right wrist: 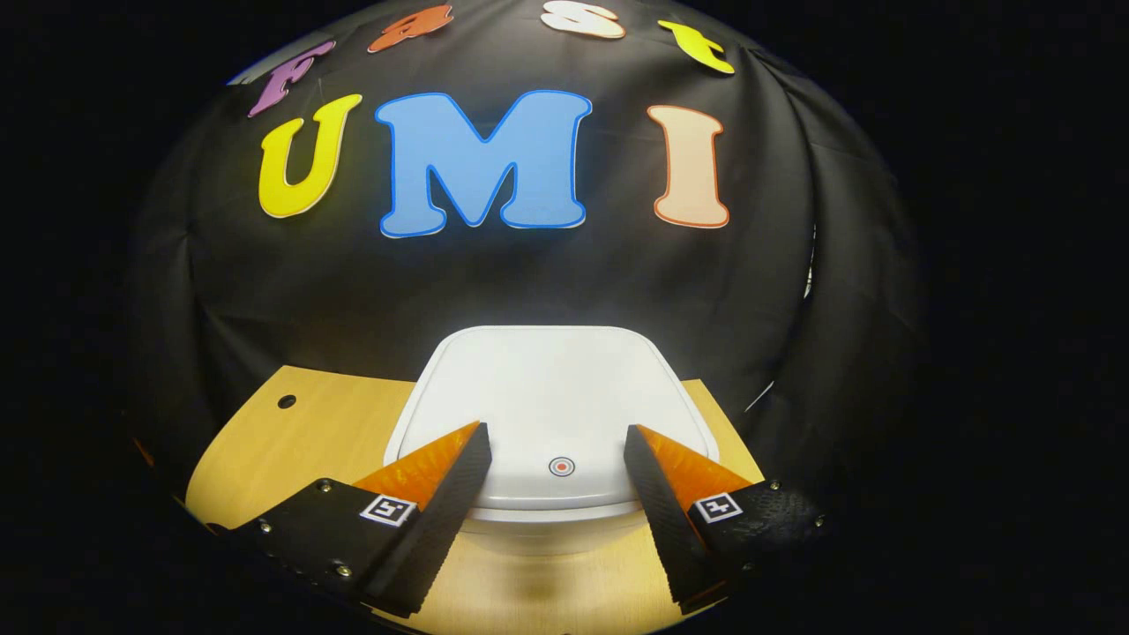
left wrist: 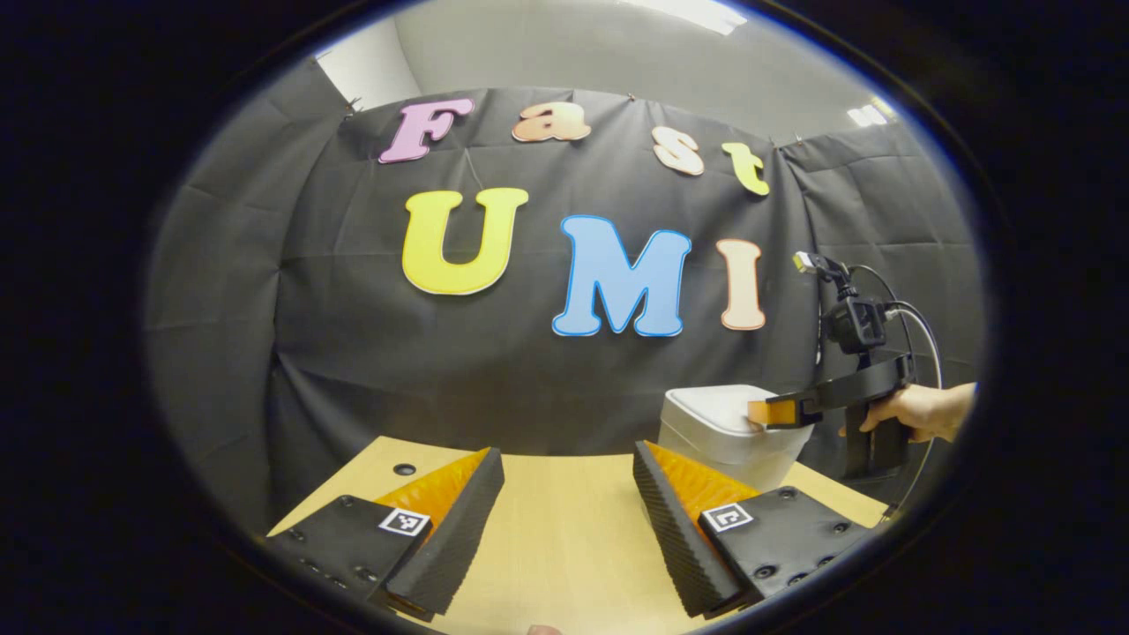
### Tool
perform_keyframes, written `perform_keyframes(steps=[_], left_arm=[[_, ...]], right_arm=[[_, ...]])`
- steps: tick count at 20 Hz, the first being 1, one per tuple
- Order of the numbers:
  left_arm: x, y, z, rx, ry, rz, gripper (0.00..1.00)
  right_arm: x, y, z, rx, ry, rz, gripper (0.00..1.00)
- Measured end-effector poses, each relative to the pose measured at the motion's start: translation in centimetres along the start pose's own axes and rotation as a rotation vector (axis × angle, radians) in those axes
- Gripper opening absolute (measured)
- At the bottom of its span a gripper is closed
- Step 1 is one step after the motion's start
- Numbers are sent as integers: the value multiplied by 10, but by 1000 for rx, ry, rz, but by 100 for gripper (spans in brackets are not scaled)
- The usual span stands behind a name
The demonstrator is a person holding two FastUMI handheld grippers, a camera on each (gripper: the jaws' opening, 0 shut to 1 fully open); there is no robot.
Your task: Press the lid of the desktop garbage bin to open it, pick up the crumpled paper on the desktop and throw it into the bin, then pick up the pop can on the desktop and drop it into the bin, and finally close the garbage bin lid.
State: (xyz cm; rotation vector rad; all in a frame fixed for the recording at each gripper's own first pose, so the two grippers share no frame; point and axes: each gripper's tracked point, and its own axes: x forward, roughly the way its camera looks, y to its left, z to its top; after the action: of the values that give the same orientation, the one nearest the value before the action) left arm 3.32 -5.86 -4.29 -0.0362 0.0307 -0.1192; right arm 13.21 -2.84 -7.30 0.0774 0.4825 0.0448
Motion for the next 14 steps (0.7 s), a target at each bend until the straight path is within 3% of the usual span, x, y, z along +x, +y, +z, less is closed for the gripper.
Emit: perform_keyframes(steps=[4, 8, 14], left_arm=[[-5, -1, 3, -3, -12, 8, 96], [-12, 5, 7, 15, -17, 38, 97], [-14, 16, 13, 27, -22, 86, 97]], right_arm=[[-1, 0, 1, -6, 8, 1, 99], [-2, 1, 8, 70, -53, 11, 98], [0, 0, 12, 77, -93, 18, 96]])
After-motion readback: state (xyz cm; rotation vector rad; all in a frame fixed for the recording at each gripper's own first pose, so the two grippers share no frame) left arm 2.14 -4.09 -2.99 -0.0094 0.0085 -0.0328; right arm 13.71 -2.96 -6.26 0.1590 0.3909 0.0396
